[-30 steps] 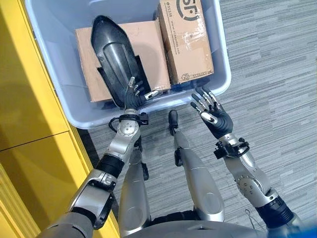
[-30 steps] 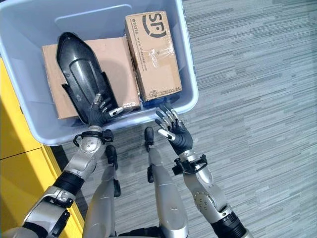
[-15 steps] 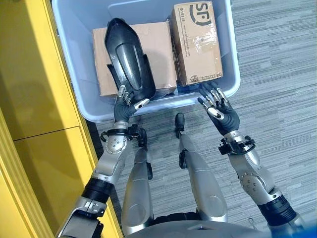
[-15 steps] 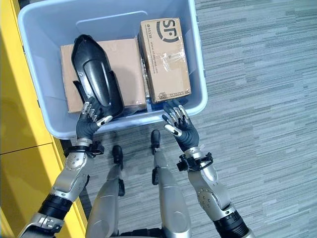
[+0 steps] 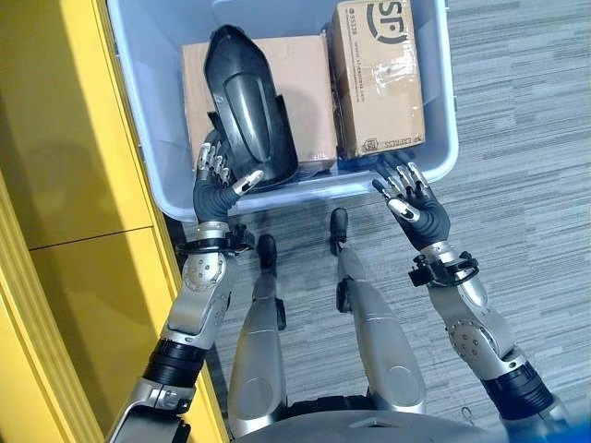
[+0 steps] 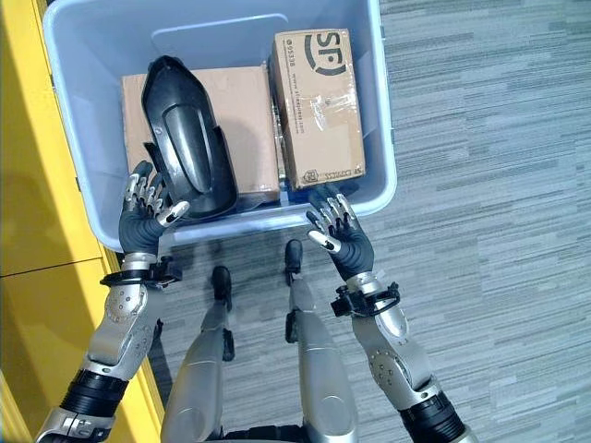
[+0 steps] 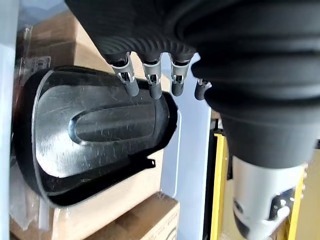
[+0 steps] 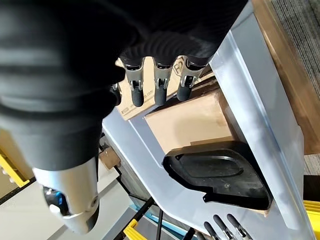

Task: Move parts from the plastic box to the shelf.

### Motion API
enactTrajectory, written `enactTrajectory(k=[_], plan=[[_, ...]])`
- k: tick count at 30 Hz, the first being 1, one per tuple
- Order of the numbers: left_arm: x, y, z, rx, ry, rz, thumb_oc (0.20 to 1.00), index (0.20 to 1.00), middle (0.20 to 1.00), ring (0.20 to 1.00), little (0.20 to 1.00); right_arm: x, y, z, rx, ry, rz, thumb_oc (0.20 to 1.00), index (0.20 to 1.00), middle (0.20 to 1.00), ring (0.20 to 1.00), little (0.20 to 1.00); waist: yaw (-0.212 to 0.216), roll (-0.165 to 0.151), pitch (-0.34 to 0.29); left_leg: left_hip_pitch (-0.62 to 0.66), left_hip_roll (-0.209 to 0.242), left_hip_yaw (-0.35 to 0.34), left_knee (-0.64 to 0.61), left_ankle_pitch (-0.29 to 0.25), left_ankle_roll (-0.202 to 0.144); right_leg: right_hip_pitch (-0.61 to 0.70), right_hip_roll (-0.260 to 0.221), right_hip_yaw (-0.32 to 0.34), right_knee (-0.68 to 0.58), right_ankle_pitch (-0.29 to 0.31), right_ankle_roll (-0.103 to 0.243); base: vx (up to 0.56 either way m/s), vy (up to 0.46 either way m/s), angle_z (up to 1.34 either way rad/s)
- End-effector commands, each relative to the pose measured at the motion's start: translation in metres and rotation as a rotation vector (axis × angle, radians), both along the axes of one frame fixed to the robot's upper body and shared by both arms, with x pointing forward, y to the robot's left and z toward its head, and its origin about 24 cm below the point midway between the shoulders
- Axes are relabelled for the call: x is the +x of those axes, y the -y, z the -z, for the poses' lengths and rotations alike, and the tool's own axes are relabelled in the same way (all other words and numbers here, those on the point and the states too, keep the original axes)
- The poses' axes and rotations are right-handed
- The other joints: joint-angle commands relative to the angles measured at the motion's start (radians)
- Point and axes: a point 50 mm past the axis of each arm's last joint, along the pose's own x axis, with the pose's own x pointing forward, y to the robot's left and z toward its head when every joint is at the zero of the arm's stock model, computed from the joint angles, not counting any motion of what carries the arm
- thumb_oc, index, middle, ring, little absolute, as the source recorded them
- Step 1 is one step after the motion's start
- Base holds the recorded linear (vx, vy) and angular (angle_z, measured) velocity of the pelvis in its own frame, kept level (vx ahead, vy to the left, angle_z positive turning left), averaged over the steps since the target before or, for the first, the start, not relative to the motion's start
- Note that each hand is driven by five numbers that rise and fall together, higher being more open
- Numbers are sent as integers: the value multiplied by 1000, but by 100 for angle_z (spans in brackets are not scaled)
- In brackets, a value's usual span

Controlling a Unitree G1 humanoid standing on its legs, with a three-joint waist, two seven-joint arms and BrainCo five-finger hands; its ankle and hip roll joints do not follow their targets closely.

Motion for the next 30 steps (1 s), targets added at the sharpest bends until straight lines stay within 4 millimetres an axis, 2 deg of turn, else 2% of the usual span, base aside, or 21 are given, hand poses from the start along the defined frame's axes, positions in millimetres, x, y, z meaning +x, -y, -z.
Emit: enactTrajectory(k=[1,7,15,24,30], plan=[[-8,-11,-19,36,126,-75,1000,1000,1000,1000,1000,-7,-1,-22,32,128,3,1000,1000,1000,1000,1000,-14,-2,-43,8,52,-3,56,-45,11,26,-116,-10,157,-199,137,0,0,0],[-2,-26,-6,-12,69,-225,1000,1000,1000,1000,1000,-7,-4,-24,56,129,4,1000,1000,1000,1000,1000,-10,-17,-30,4,56,-2,50,-40,8,22,-112,-13,156,-198,137,0,0,0],[2,-36,2,-40,31,-323,1000,1000,1000,1000,1000,-6,-7,-27,68,134,-5,1000,1000,1000,1000,1000,-8,-31,-15,-9,57,-7,55,-38,9,16,-113,-20,159,-197,137,0,2,1],[11,-39,8,-28,-17,-368,1000,1000,1000,1000,1000,-7,-10,-29,75,136,-26,1000,1000,1000,1000,1000,-10,-46,-2,-28,55,-8,61,-36,9,6,-111,-21,159,-197,137,2,1,1],[22,-33,8,-13,-45,-360,1000,1000,1000,1000,1000,-8,-14,-28,79,129,-41,1000,1000,1000,1000,1000,-21,-55,4,-34,58,-5,56,-33,10,-6,-110,-20,162,-197,137,1,2,1]])
